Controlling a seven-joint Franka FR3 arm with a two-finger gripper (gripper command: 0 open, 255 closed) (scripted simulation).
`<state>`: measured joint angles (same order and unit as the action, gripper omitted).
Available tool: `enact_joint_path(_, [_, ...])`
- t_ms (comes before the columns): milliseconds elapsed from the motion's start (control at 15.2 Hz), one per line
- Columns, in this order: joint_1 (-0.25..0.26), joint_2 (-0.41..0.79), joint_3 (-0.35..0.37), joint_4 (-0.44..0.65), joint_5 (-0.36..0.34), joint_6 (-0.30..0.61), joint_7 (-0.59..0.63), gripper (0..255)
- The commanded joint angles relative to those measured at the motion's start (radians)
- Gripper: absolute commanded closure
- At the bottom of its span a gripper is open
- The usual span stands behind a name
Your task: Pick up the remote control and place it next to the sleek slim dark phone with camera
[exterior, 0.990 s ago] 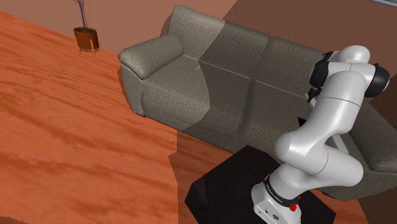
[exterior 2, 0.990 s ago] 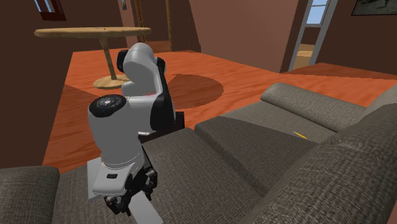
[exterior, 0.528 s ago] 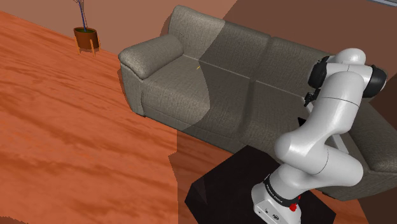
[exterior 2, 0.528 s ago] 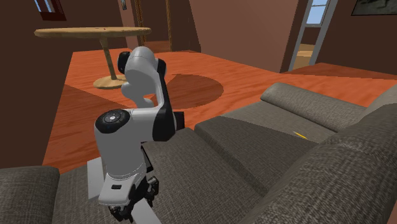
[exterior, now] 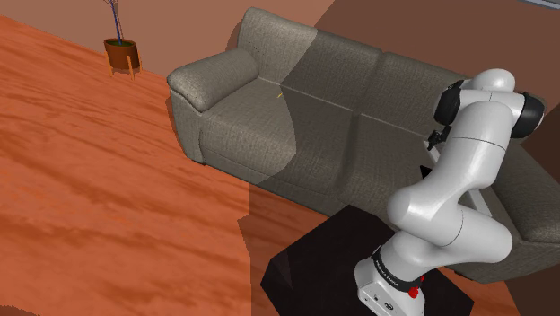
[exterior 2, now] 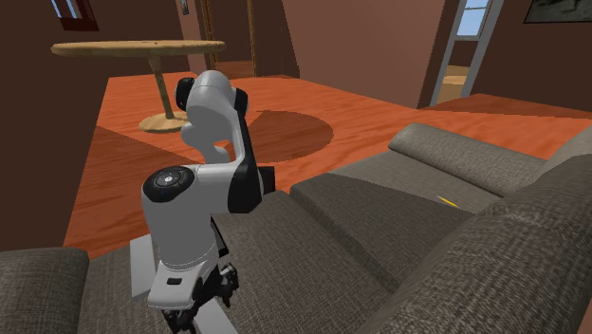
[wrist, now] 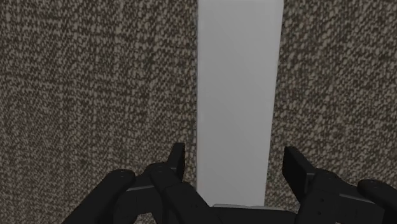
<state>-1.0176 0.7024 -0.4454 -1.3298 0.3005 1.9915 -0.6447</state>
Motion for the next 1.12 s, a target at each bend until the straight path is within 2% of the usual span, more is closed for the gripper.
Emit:
enact_joint_path(0, [0.000,0.000,0.000,0.000,0.000,0.000,0.000,0])
enact_joint_path(264, [0.000,0.000,0.000,0.000,0.000,0.000,0.000,0])
enact_joint_path(528, [-0.001,-0.039,-0.012,0.066,-0.018,-0.101,0.013,0])
enact_joint_path(1056, [-0.001,-0.039,-0.012,0.066,-0.018,-0.101,0.013,0])
